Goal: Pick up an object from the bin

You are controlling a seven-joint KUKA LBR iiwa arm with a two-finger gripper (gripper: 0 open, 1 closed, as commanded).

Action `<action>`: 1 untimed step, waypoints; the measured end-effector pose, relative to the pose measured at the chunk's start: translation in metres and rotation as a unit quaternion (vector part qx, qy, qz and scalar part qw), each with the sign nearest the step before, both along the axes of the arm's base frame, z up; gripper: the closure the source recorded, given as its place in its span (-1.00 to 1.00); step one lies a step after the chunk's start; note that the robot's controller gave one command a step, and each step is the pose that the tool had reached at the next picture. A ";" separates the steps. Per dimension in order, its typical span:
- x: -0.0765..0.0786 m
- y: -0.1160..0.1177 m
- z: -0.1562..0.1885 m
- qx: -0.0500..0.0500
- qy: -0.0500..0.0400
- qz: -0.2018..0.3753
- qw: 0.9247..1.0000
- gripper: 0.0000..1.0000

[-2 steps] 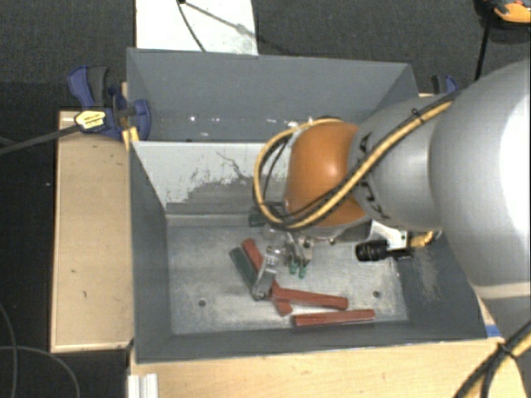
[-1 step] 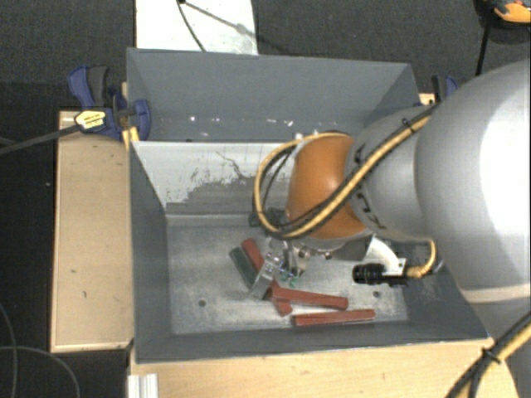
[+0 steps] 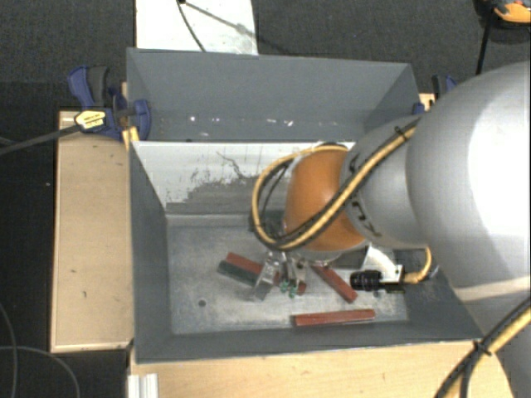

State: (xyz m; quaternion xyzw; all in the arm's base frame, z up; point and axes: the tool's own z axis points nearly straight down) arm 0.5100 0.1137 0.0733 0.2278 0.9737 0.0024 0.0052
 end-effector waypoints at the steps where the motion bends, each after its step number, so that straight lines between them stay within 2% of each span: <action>1: 0.000 0.000 0.000 0.000 0.000 0.000 1.000 1.00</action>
Offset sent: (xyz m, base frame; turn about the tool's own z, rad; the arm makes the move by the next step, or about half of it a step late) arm -0.0001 0.0000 0.0020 0.0000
